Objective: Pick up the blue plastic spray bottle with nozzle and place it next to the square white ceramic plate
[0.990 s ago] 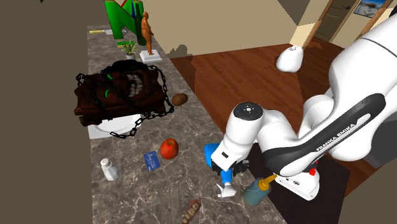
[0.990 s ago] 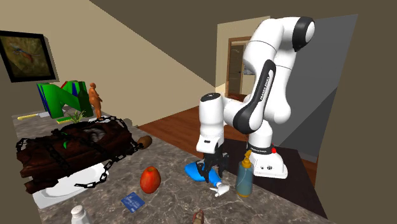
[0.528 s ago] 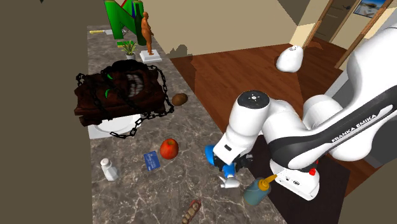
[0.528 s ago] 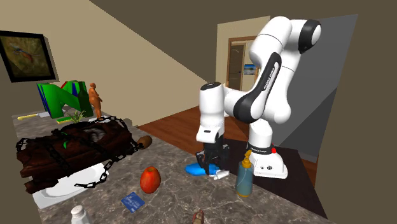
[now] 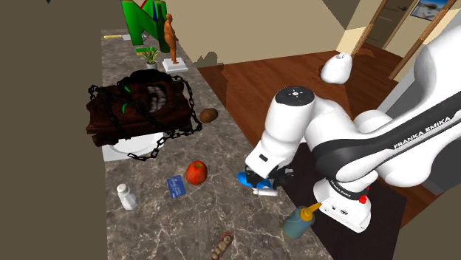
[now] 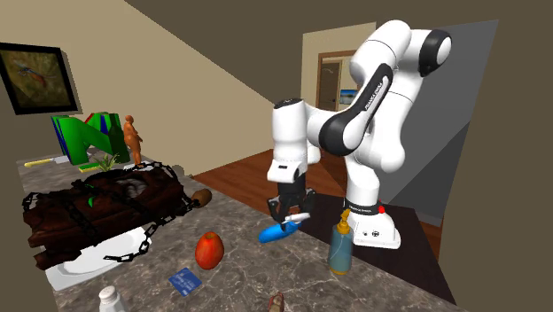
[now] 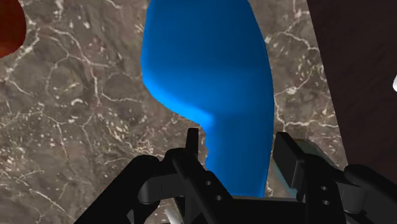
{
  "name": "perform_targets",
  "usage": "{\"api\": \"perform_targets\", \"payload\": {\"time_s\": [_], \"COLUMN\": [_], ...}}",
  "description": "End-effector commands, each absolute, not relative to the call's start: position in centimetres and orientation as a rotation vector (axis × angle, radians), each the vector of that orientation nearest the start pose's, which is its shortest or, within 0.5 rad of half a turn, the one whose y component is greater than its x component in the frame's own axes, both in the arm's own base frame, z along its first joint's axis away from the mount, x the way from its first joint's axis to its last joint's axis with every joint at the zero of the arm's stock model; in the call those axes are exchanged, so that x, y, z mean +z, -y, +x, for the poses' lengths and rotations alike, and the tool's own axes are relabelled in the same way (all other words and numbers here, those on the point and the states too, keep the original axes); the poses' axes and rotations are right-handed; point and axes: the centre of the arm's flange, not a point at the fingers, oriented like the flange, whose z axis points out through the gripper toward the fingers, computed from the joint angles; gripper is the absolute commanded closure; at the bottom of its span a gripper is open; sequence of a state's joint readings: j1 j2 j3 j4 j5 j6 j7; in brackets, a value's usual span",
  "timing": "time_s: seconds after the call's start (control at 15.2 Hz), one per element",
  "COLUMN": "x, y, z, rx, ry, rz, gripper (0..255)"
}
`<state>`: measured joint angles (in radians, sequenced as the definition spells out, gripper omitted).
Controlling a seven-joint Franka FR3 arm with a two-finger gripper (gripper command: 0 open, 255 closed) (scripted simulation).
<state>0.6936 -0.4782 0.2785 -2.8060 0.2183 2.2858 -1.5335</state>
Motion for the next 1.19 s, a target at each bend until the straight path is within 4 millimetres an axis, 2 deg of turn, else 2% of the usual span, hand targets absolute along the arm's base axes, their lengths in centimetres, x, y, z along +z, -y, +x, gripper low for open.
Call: {"api": "perform_targets", "payload": {"time_s": [0.0,0.53,0.59,0.66,1.12], "x": [33.0,33.0,33.1,33.1,30.4], "y": [-28.0,-26.6,-26.9,-26.9,-31.7], "z": [22.3,32.8,31.3,31.3,24.9], "rx": [-0.068,-0.068,-0.064,-0.064,-0.065], "ry": [-2.925,-2.925,-2.925,-2.925,-3.009], "rz": [1.268,1.268,1.268,1.268,1.221], "gripper": [255,255,255,0,0]}}
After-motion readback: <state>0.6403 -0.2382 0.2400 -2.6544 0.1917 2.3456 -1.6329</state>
